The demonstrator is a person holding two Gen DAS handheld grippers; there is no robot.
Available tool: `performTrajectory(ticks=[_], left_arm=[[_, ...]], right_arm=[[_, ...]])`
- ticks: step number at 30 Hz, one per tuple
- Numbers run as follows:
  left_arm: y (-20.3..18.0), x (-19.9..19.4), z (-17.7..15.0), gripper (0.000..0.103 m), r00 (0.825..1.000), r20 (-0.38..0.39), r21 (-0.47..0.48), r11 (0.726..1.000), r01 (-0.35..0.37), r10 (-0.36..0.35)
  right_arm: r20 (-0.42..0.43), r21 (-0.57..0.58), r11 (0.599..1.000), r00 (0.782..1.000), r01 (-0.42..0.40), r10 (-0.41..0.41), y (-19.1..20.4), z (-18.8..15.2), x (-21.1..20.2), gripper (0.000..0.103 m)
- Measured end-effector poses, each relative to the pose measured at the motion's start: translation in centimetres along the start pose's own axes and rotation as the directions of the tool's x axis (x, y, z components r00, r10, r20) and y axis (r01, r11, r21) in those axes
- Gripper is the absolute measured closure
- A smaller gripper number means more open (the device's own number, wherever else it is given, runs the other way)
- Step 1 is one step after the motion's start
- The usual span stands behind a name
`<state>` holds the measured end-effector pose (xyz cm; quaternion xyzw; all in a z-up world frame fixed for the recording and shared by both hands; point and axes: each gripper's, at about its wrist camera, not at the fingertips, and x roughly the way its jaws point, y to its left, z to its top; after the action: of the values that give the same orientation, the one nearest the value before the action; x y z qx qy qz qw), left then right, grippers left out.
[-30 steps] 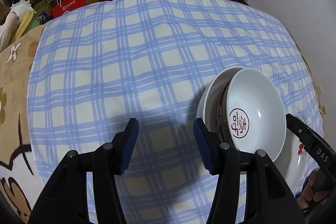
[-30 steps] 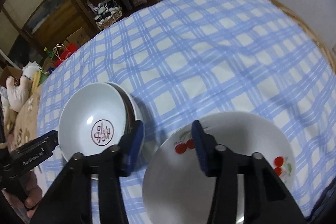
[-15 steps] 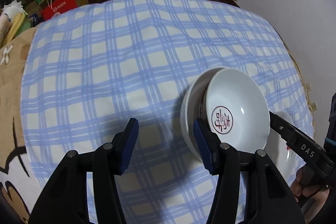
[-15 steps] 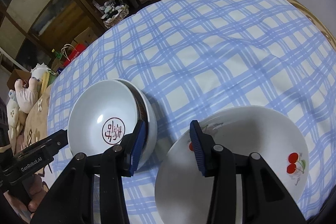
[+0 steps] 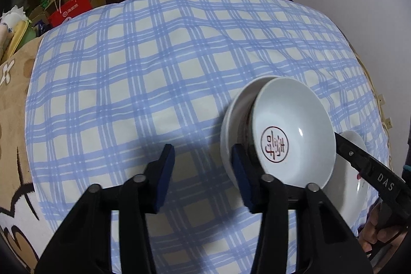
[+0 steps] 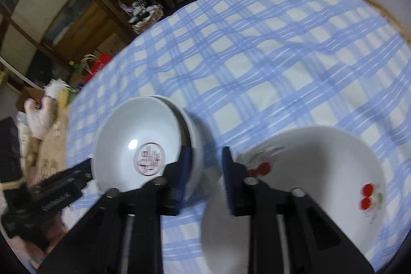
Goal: Organize plates and bowls
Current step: 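Lift the three-bowl stack with both grippers and carry it toward the cherry plate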
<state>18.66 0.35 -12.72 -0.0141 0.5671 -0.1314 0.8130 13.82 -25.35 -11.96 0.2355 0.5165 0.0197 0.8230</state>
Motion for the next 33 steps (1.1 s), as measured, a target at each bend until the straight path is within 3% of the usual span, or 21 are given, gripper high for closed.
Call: performTrajectory(ticks=[3,5,10,15,23,27,29,33], left_arm=[[-0.5,-0.1,-0.1,0.065,1.0,0.01,0.02,1.0,-0.013,0.013],[-0.8,0.2,-0.2,0.068,1.0,-0.001,0.029,0.999,-0.012,0.012],[-1.5,0.7,-0.3,0.082,1.0,-0.016,0.056,0.998,-0.018,0.019],[-2.1,1.2,-0.3,0.093,0.999,-0.02,0.074,0.997,-0.029,0.031],[-1.2,1.2,-0.1,0.094,0.999,-0.03,0.016,0.999,0.046,-0.046],[-1.7,1.4,-0.1,0.094,0.999,-0.034,0.031,0.999,0.023,-0.022],[-2.0,1.6,-0.2,0.094,0.999,-0.037,0.038,0.999,-0.004,0.005],[-1.6,1.6,-0.1,0.094,0.999,-0.043,0.012,1.0,0.02,-0.019]], right_arm=[[-0.006,-0.003,1.0,1.0,0.006,-0.006,0.2,0.0,0.1,0.082],[-0.012,-0.001,1.0,1.0,-0.007,0.007,0.3,0.2,0.2,0.089],[-0.04,-0.018,1.0,0.999,-0.011,0.01,0.7,0.5,0.6,0.091],[-0.077,0.02,0.996,0.993,-0.087,0.089,-0.1,0.6,0.9,0.091],[-0.089,0.003,0.999,0.995,-0.049,0.049,0.1,0.9,1.1,0.091],[-0.121,-0.002,1.0,0.993,-0.012,0.012,0.4,1.2,1.3,0.091],[-0.179,-0.019,1.0,0.984,0.022,-0.025,0.7,1.2,2.0,0.091],[-0.164,0.004,1.0,0.986,0.028,-0.027,0.5,1.2,1.5,0.092]])
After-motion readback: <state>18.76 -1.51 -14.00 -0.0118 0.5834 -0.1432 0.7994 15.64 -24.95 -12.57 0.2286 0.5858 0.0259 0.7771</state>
